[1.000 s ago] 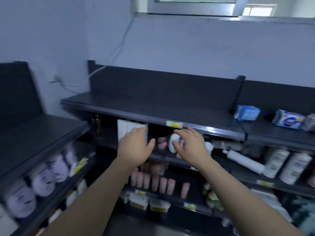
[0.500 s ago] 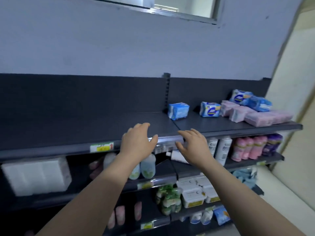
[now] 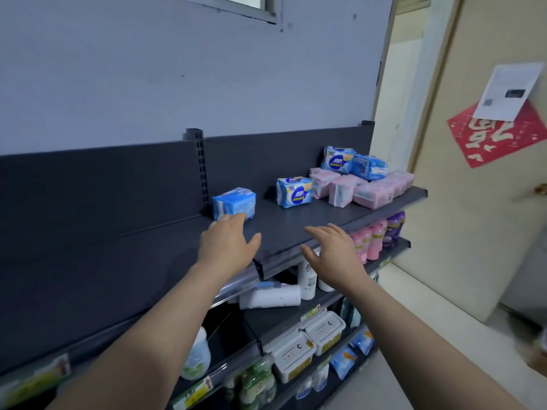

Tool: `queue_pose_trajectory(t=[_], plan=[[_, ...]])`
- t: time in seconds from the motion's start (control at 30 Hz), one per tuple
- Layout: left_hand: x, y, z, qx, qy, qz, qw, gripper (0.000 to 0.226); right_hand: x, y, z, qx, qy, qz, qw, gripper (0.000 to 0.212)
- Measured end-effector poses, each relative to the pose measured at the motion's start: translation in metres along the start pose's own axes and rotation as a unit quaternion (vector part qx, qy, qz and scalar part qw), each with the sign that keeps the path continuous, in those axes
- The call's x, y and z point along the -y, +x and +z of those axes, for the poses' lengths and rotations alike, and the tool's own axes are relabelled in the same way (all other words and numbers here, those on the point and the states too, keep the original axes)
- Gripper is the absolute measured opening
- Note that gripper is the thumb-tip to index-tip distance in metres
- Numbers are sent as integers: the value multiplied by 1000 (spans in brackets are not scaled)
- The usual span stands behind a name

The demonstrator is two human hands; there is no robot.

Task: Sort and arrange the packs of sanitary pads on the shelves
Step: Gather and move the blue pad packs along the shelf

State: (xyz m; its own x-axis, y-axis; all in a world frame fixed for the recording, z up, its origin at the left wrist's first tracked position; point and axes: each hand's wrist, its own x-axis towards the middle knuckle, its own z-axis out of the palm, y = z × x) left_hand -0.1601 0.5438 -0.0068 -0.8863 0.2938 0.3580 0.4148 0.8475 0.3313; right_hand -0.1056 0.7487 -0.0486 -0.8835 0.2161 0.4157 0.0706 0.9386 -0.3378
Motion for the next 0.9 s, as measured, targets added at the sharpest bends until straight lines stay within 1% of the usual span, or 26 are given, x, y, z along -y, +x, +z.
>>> queue_pose_trajectory(t=[0.1,0.17,0.23,0.3,0.37,0.5,0.63,0.73,0.9], plan=[[-1,32,18,1,9,-5,1000,50,-21,24,7,-1,-4,11,1000,47],[0,54,31,-2,16,-11,1000,47,-33,44,12,-2,-10,10,1000,48],[3,77,45,-9,23,-26,999,41,-46,69,17,-4,-14,2,1000,48],[8,98,61,-10,30,-48,998,43,-58,96,24,-1,-16,-11,1000,48],[15,119,78,-16,41,-72,996,48,-70,126,32,3,-17,-32,999,49],[26,162,99,-13,78,-120,990,74,-93,187,49,22,-11,-65,998,52],[41,196,113,6,103,-177,979,87,-112,245,67,54,-11,-77,996,61],[52,214,121,31,114,-221,968,95,-122,284,83,68,-5,-103,992,67],[58,235,125,60,150,-222,962,102,-130,330,104,121,-48,-106,986,87]])
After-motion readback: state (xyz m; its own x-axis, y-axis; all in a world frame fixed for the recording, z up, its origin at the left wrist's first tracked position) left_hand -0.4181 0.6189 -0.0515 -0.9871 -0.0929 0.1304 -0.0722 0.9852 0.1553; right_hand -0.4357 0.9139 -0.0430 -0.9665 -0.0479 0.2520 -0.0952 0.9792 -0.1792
